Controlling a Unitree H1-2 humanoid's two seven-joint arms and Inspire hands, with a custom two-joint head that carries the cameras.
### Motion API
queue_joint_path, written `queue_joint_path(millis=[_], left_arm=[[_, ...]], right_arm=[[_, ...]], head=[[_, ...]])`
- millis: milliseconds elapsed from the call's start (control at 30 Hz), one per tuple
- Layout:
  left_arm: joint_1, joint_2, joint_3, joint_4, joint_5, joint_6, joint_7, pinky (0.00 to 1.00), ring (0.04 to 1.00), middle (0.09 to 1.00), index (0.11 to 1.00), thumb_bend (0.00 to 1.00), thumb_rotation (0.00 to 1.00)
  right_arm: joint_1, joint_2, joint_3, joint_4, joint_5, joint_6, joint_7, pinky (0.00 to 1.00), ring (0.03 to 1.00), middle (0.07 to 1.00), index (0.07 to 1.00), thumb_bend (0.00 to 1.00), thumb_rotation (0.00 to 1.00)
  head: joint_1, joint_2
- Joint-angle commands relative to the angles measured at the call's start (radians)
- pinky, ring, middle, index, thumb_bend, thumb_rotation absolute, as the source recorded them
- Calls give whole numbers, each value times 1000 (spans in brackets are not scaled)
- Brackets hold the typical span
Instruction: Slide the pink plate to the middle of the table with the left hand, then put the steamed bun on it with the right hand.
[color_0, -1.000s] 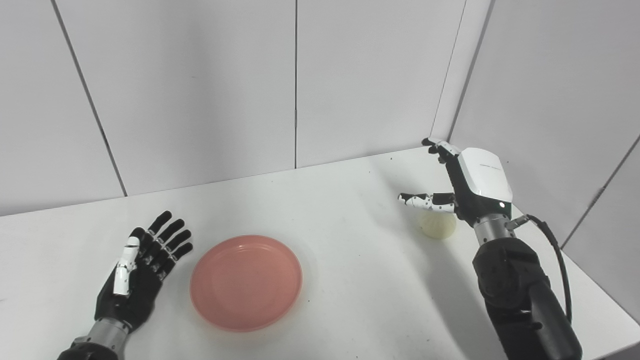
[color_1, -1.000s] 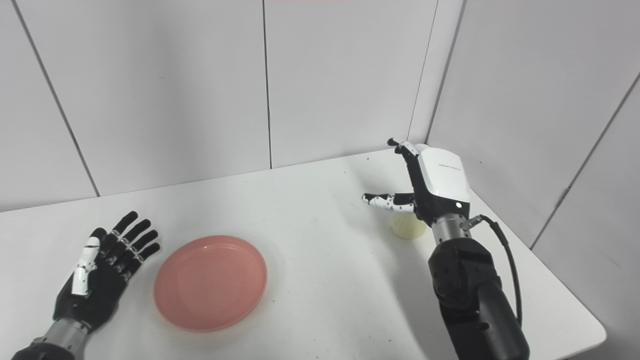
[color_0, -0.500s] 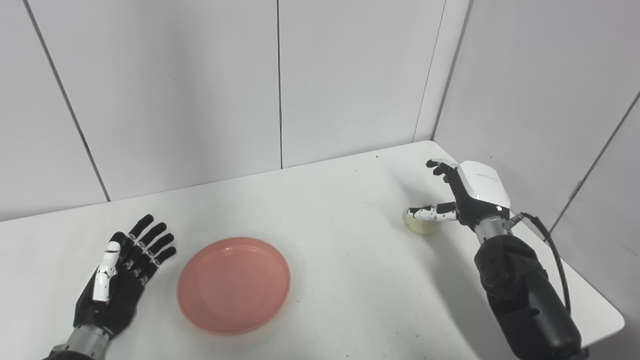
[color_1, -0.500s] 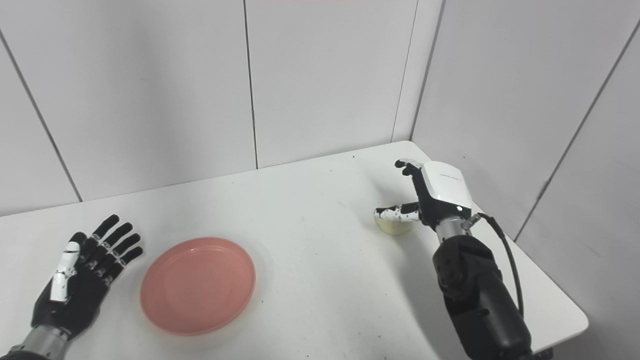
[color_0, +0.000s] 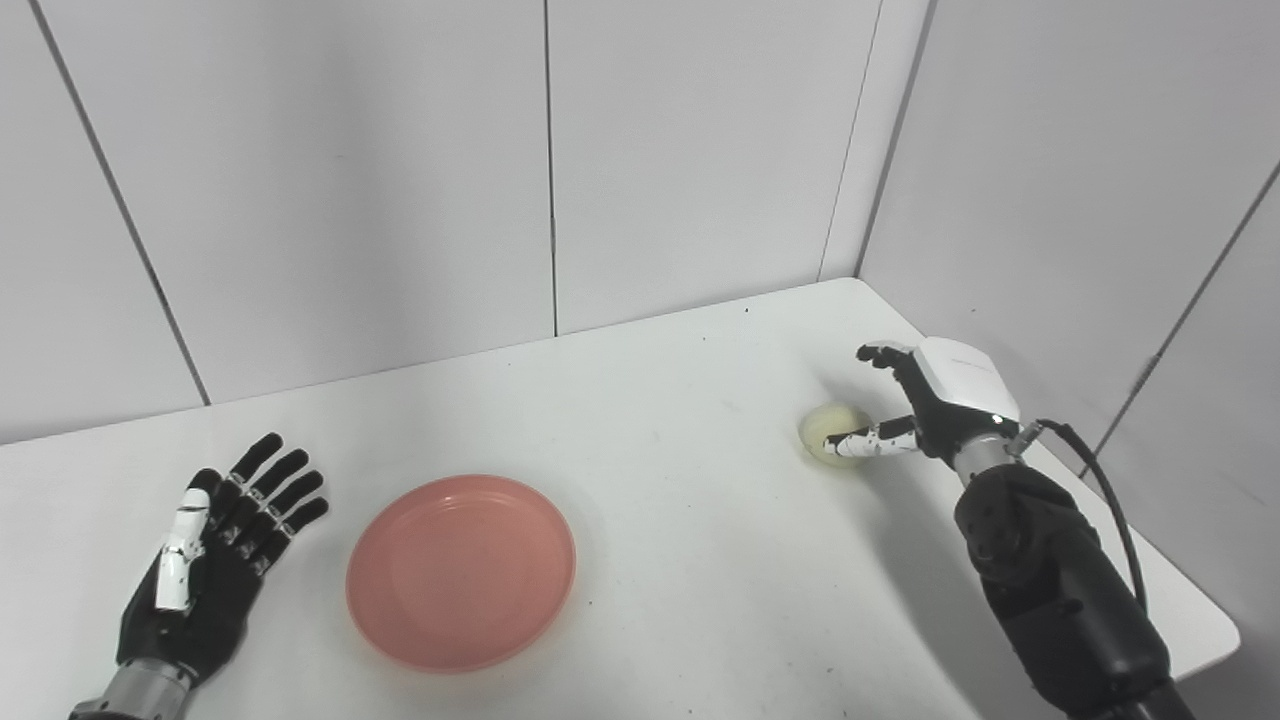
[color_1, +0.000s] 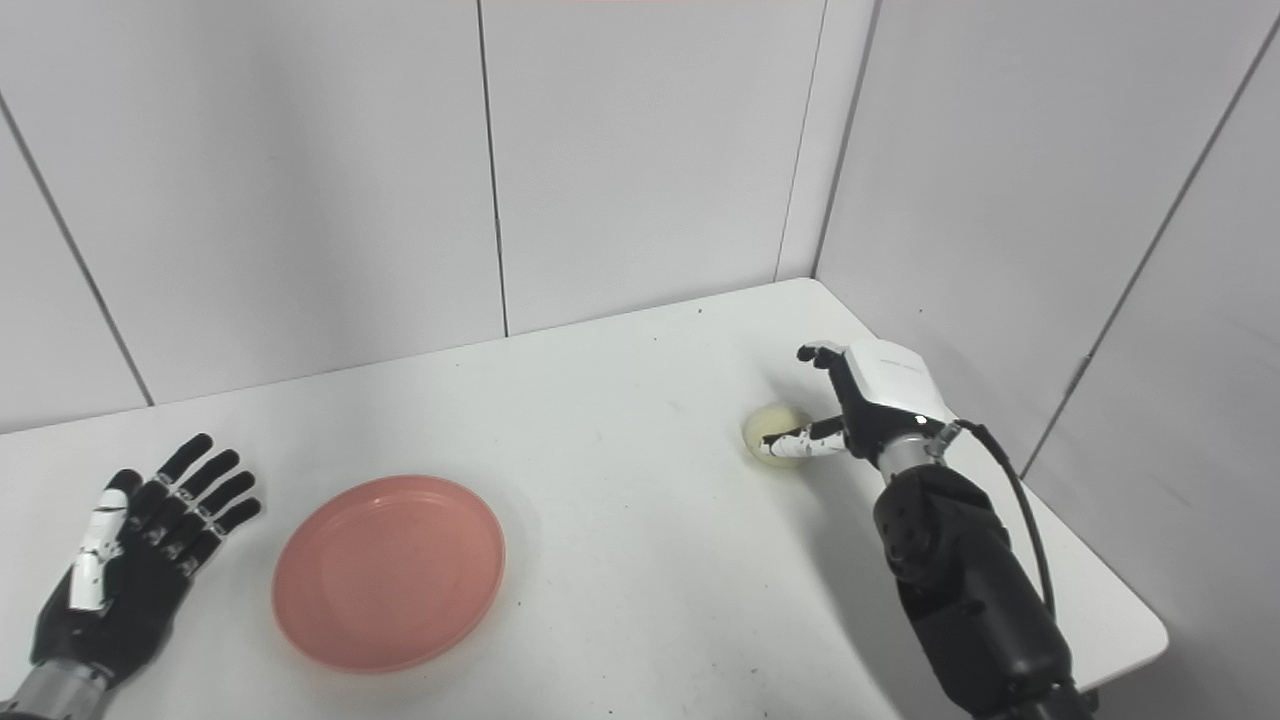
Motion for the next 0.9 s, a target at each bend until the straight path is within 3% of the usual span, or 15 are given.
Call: queue_joint_path(millis=[0, 333, 433, 867], left_arm=[[169, 41, 25, 86, -2, 27, -10, 815, 839, 859, 854, 493, 903], [177, 39, 35, 52, -2, 54, -4, 824, 845, 865, 863, 476, 894], [181, 40, 35, 39, 1, 60, -1, 828, 844, 865, 863, 476, 899], [201, 40, 37, -20, 4, 94, 13, 831, 847, 865, 859, 467, 923]], right_arm=[[-70, -37, -11, -1, 21, 24, -8, 583, 723, 785, 787, 904, 363], [-88, -30, 23, 57, 71, -9, -34, 529, 678, 762, 777, 922, 387], [-98, -30, 39, 61, 73, 2, -27, 604, 746, 806, 777, 903, 392], [-154, -63, 86, 151, 83, 19, -9, 673, 802, 843, 783, 901, 397]], head=[[1, 2], [-3, 15], [-4, 21], [-6, 39]])
